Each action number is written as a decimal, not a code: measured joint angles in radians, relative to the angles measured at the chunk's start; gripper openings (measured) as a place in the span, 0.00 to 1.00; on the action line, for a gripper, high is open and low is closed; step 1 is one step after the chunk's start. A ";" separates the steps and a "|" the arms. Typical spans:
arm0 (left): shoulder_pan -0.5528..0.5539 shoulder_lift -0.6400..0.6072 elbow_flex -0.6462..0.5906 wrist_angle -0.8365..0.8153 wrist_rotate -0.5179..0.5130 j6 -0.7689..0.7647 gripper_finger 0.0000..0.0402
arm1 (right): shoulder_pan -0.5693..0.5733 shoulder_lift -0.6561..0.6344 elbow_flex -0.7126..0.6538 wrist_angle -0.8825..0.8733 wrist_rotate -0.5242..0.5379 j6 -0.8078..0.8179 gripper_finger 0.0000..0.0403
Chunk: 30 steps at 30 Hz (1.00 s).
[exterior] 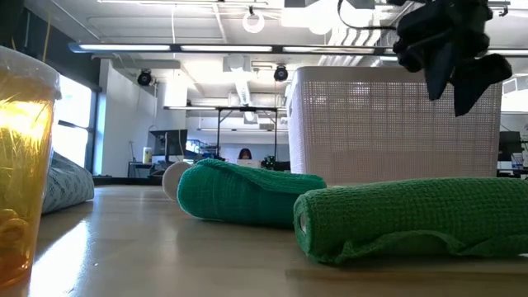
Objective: Pick & place medical supplies in basket/bin
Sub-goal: Put the white bandage into the white bin
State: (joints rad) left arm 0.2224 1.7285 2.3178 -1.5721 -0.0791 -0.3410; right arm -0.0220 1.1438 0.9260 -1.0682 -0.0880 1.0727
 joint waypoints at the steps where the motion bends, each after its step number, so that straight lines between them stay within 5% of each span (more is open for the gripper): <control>1: 0.000 0.005 -0.019 0.001 0.010 -0.009 0.24 | 0.014 -0.010 0.000 -0.002 0.002 0.000 0.75; 9: 0.000 0.023 -0.292 0.045 0.013 -0.196 0.54 | 0.144 -0.172 0.000 -0.001 0.061 0.117 0.75; 15: 0.021 0.023 -0.586 0.298 0.089 -0.309 0.70 | 0.263 -0.283 0.000 0.017 0.260 0.160 0.75; 21: 0.041 0.024 -0.848 0.450 0.182 -0.441 0.77 | 0.332 -0.336 0.000 0.069 0.301 0.250 0.75; 30: 0.038 0.023 -1.040 0.723 0.194 -0.600 0.77 | 0.382 -0.338 0.000 0.063 0.415 0.228 0.75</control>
State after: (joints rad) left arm 0.2600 1.7519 1.2774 -0.8493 0.1153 -0.9409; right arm 0.3601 0.8055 0.9264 -1.0054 0.3271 1.3003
